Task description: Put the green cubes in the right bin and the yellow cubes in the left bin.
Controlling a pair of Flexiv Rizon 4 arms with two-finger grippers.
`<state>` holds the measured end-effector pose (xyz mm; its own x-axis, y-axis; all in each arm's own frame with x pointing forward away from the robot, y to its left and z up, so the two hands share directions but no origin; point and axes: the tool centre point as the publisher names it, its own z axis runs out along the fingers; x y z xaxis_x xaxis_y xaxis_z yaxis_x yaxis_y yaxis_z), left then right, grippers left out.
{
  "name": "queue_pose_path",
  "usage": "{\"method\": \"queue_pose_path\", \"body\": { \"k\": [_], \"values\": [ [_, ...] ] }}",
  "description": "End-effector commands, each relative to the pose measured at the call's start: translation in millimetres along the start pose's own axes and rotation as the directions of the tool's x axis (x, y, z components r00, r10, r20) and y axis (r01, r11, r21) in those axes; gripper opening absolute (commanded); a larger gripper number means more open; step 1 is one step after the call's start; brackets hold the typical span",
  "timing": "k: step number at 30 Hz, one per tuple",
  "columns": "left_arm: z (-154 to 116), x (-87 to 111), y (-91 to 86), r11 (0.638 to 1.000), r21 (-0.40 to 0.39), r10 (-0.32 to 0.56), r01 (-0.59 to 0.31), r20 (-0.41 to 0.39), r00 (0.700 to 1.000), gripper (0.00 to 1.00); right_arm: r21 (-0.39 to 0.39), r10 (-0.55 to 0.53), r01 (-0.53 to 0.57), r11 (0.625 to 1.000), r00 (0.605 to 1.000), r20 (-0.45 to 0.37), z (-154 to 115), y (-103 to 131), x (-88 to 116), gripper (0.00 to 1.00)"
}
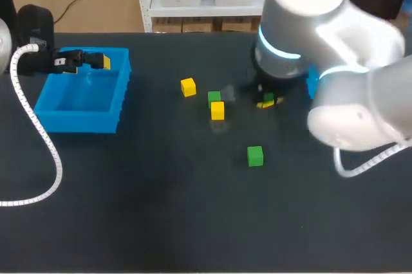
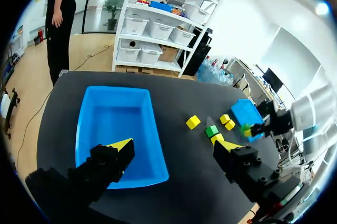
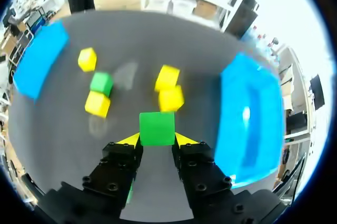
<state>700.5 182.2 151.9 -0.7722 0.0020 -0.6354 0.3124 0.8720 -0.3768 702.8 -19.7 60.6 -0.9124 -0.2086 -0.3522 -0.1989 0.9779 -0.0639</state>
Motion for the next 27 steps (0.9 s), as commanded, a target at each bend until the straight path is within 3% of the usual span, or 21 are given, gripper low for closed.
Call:
{"method": "queue_pose_path", "body": {
  "k": [1, 8, 17, 22, 23, 24, 25, 27],
  "values": [
    [0, 1.0, 1.9, 1.000, 0.009, 0.002, -0.002, 0.006, 1.000, 1.00, 0.004, 0.032, -0.033, 0.999, 0.993, 0.116, -47, -31, -5, 0.00],
    [0, 1.0, 1.9, 1.000, 0.009, 0.002, -0.002, 0.006, 1.000, 1.00, 0.056, 0.141, -0.153, 0.987, 0.974, 0.175, -70, -87, -7, 0.00],
    [0, 1.0, 1.9, 1.000, 0.009, 0.002, -0.002, 0.006, 1.000, 1.00, 0.142, 0.310, -0.323, 0.936, 0.945, 0.102, -44, -157, 27, 0.00],
    [0, 1.0, 1.9, 1.000, 0.009, 0.002, -0.002, 0.006, 1.000, 1.00, 0.161, 0.346, -0.352, 0.922, 0.936, 0.066, -30, -169, 39, 0.00],
    [0, 1.0, 1.9, 1.000, 0.009, 0.002, -0.002, 0.006, 1.000, 1.00, 0.164, 0.347, -0.353, 0.921, 0.936, 0.063, -29, -170, 39, 0.13],
    [0, 1.0, 1.9, 1.000, 0.009, 0.002, -0.002, 0.006, 1.000, 1.00, 0.165, 0.348, -0.353, 0.921, 0.936, 0.062, -29, -169, 39, 0.42],
    [0, 1.0, 1.9, 1.000, 0.009, 0.002, -0.002, 0.006, 1.000, 1.00, 0.169, 0.347, -0.351, 0.921, 0.936, 0.058, -28, -169, 39, 0.96],
    [0, 1.0, 1.9, 1.000, 0.009, 0.002, -0.002, 0.006, 1.000, 1.00, 0.168, 0.348, -0.353, 0.920, 0.936, 0.058, -26, -168, 38, 1.00]
  ]
}}
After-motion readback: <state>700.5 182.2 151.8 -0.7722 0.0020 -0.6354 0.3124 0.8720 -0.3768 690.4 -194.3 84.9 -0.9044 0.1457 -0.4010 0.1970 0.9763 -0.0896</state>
